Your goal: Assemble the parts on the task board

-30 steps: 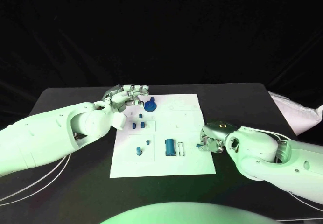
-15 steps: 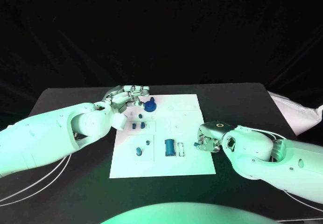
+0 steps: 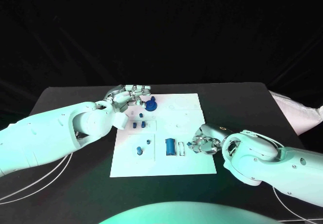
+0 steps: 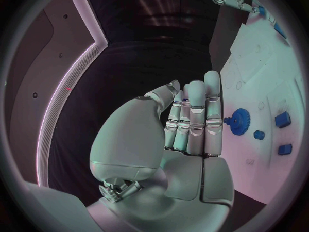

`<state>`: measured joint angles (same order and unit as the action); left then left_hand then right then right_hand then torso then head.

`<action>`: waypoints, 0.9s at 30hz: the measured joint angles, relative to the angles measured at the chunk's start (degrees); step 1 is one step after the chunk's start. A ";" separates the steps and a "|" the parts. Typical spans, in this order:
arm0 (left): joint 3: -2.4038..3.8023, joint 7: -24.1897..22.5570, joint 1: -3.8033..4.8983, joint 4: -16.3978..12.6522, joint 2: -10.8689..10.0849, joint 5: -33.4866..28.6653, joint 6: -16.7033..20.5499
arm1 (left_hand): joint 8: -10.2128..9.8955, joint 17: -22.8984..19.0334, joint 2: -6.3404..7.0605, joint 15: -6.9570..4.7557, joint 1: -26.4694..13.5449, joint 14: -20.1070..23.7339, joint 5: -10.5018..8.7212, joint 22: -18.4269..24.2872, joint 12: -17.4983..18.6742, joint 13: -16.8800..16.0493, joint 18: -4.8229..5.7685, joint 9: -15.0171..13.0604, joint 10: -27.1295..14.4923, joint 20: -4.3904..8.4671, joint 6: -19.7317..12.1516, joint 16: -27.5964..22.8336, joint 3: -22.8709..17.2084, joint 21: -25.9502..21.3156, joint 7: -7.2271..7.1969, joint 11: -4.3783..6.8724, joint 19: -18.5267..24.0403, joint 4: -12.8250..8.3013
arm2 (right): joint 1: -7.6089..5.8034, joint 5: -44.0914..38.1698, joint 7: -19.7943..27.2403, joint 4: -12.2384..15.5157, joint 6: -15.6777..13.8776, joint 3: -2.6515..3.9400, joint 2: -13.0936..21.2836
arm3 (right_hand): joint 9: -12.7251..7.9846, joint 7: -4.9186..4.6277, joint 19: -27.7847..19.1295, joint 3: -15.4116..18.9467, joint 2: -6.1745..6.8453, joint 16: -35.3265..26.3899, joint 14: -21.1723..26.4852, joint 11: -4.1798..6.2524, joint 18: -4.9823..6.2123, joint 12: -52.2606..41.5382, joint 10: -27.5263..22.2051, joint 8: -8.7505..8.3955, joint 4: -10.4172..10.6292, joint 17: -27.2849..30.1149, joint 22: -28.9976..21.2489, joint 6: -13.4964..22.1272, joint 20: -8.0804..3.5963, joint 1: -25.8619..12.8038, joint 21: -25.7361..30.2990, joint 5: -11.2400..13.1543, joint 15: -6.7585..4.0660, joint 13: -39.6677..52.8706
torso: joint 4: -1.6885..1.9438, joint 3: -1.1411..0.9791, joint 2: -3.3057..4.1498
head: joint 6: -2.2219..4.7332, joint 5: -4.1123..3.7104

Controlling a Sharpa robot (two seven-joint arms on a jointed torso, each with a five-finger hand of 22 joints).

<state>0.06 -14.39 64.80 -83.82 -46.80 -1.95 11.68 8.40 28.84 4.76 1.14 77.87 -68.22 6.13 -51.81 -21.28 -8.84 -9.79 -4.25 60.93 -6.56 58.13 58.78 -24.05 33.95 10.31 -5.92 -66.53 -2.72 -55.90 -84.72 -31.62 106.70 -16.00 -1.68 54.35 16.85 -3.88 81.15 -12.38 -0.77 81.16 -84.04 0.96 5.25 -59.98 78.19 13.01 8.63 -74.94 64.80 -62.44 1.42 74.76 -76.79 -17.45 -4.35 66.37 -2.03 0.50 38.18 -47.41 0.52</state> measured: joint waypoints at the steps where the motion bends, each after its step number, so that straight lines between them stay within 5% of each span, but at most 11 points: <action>1: 0.00 0.00 0.00 0.00 0.01 0.00 -0.01 | 0.00 0.00 0.00 0.00 0.00 0.00 0.00 0.00 0.00 0.00 0.00 0.00 0.00 0.00 0.00 0.00 0.00 0.00 0.00 0.00 0.00 0.00 | -0.05 0.88 0.18 0.12 -0.54 0.03 -0.07 | 0.00 0.01 0.00 -0.16 -0.03 0.00 0.00 0.01 0.00 -0.20 0.01 0.02 0.16 0.00 0.01 -0.01 0.00 -0.20 0.00 -0.10 0.00 0.13 | 0.00 0.01 0.00 | -0.01 0.00; 9: 0.00 0.04 -0.01 0.00 0.04 0.01 -0.05 | 0.00 0.00 0.00 0.00 0.00 0.00 0.00 0.00 0.00 0.00 0.00 0.00 0.00 0.00 0.00 0.00 0.00 0.00 0.00 0.00 0.00 0.00 | -0.16 6.24 1.27 0.17 -2.74 0.10 -0.81 | 0.00 0.13 0.20 -1.39 0.64 0.00 0.00 0.12 0.00 -0.53 0.31 0.05 -0.02 0.01 0.13 -0.13 -0.20 -1.48 0.00 -1.11 0.00 0.67 | -0.01 0.02 -0.04 | -0.17 0.00; 27: 0.00 0.13 -0.01 -0.01 0.05 0.04 -0.14 | 0.00 0.01 0.00 0.00 0.00 0.00 0.00 -0.01 0.00 0.00 0.00 0.00 0.00 0.00 0.00 0.00 0.00 0.00 0.00 0.00 0.00 0.00 | -0.18 9.56 1.10 -1.62 -1.68 0.09 -2.80 | 1.54 0.02 0.20 -2.27 0.94 0.26 0.00 0.21 0.00 -2.09 1.24 0.01 0.53 0.01 0.57 -0.84 -0.19 -3.60 -0.24 -1.63 -0.38 2.01 | -0.03 0.03 -0.07 | -0.18 0.03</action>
<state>0.06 -14.26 64.79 -83.83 -46.74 -1.92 11.54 8.39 28.85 4.76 1.14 77.87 -68.22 6.13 -51.82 -21.28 -8.84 -9.78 -4.25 60.93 -6.56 58.13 58.78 -24.05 33.95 10.31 -5.91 -66.53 -2.72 -56.08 -75.16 -30.52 105.08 -17.68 -1.60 51.54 18.40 -3.86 81.35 -14.64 0.17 81.42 -84.03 1.17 5.25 -62.06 79.43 13.02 9.15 -74.93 65.37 -63.28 1.23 71.16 -77.04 -19.08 -4.73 68.38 -2.07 0.53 38.12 -47.59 0.55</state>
